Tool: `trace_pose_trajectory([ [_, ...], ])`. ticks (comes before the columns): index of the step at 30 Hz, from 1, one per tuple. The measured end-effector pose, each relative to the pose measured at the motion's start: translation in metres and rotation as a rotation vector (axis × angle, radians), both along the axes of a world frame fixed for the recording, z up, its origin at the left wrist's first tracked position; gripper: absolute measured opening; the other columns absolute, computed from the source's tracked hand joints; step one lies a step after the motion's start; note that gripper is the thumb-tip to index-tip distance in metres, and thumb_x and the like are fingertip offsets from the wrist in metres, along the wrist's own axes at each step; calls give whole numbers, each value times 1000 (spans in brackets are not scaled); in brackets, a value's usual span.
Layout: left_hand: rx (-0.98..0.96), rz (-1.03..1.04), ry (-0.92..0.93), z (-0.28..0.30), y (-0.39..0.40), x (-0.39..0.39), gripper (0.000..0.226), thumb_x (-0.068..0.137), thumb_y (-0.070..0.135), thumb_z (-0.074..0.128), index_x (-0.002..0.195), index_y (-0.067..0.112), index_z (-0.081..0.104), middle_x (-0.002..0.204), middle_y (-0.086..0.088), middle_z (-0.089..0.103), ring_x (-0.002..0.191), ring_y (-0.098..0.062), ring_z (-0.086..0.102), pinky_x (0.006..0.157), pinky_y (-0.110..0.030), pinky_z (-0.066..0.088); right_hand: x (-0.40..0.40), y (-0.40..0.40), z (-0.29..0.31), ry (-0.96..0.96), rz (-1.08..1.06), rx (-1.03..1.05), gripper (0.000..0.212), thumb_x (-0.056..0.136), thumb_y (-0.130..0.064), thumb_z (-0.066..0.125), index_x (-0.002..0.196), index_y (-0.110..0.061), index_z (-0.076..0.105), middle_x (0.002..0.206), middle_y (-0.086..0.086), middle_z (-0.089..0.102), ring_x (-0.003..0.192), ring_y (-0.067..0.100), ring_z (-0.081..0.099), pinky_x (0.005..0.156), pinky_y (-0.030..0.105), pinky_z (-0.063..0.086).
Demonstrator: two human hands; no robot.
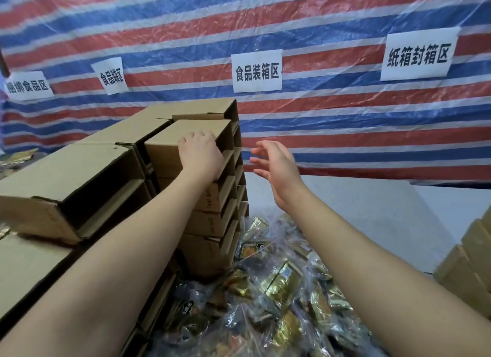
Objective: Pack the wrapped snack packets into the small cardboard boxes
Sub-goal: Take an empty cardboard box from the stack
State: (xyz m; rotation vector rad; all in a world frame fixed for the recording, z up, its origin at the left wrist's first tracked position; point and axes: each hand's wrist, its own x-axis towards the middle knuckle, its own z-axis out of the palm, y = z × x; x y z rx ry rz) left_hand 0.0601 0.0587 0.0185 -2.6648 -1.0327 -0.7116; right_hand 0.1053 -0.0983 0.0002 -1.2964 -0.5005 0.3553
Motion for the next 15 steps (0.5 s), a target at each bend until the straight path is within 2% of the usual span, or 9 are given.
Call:
trace_pose_trajectory([
  [4, 8, -26, -64, 19, -16, -12, 32, 94, 13, 53, 126, 11, 59, 122, -12, 64, 117, -31, 56, 104, -46, 43, 7, -3, 10, -37, -48, -69, 18, 101, -31, 47, 98, -21, 62, 103, 3, 66, 102, 19, 64, 84, 32, 53],
  [6, 2, -73, -140, 35, -30, -22, 33, 93, 9, 51, 124, 11, 60, 114, -12, 66, 106, -31, 60, 95, -44, 48, 13, -9, 19, -84, -96, -69, 15, 101, -30, 48, 99, -22, 61, 100, -2, 64, 100, 16, 61, 77, 27, 48],
  [8, 19, -158, -227, 56, -49, -36, 32, 92, 8, 48, 121, 12, 62, 107, -12, 67, 98, -31, 61, 85, -41, 50, 21, -18, 29, -159, -138, -85, 18, 100, -26, 50, 114, -22, 59, 109, -5, 61, 106, 14, 57, 76, 22, 43],
  [11, -71, -391, -343, 85, -82, -57, 31, 94, 11, 45, 119, 15, 64, 111, -11, 68, 101, -30, 61, 85, -42, 51, 33, -42, 45, -458, -248, -203, 52, 94, -15, 53, 144, -24, 42, 146, -1, 42, 131, 12, 39, 102, 25, 33],
  [13, -272, -543, -419, 102, -104, -66, 33, 96, 15, 44, 120, 22, 65, 111, -3, 66, 99, -20, 59, 87, -39, 53, 36, -67, 62, -683, -345, -271, 66, 88, -13, 53, 150, -25, 34, 156, -1, 30, 141, 15, 28, 111, 29, 24],
  [15, -404, -657, -433, 109, -122, -69, 32, 96, 16, 45, 117, 26, 67, 102, 5, 64, 92, -10, 59, 80, -33, 54, 41, -96, 81, -805, -403, -329, 69, 83, -19, 50, 150, -26, 35, 157, 1, 29, 143, 18, 29, 114, 33, 24],
])
